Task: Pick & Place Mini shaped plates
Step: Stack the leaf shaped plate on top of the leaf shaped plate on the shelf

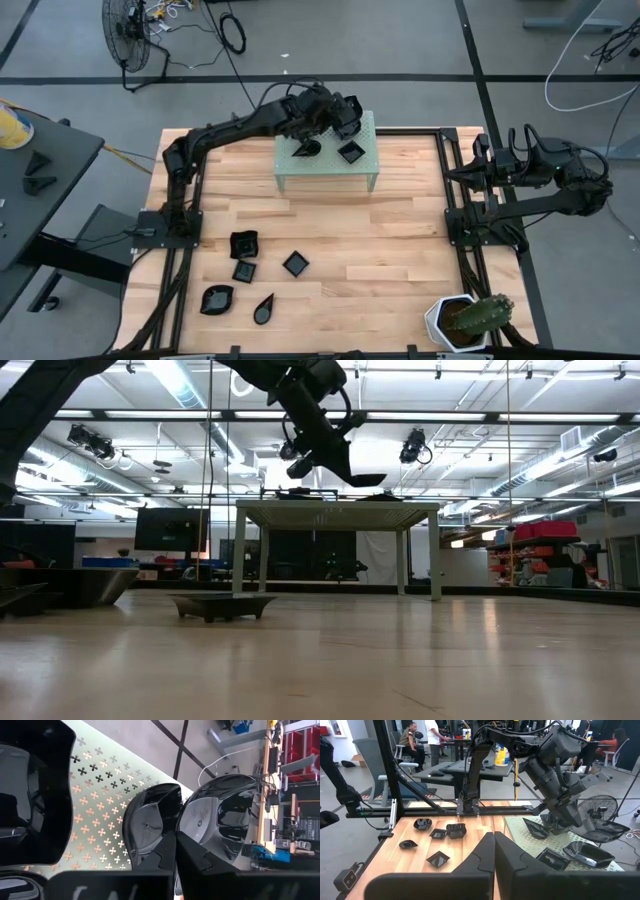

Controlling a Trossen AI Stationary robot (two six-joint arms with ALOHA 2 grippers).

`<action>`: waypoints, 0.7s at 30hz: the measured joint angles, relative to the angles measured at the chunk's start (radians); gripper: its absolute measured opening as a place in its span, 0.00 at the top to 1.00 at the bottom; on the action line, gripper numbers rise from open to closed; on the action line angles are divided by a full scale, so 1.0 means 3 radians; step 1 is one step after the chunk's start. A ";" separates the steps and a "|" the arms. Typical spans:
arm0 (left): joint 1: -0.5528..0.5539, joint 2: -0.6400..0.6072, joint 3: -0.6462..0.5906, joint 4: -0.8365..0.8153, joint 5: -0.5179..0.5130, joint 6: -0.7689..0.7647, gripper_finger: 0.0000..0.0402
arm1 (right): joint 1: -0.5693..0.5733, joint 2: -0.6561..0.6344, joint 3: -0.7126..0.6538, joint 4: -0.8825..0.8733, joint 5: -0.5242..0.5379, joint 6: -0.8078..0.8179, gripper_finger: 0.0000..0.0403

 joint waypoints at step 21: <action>-0.0042 -0.0001 0.0000 0.0003 -0.0073 0.0006 0.81 | 0.0000 0.0001 0.0000 0.0000 0.0000 0.0000 0.99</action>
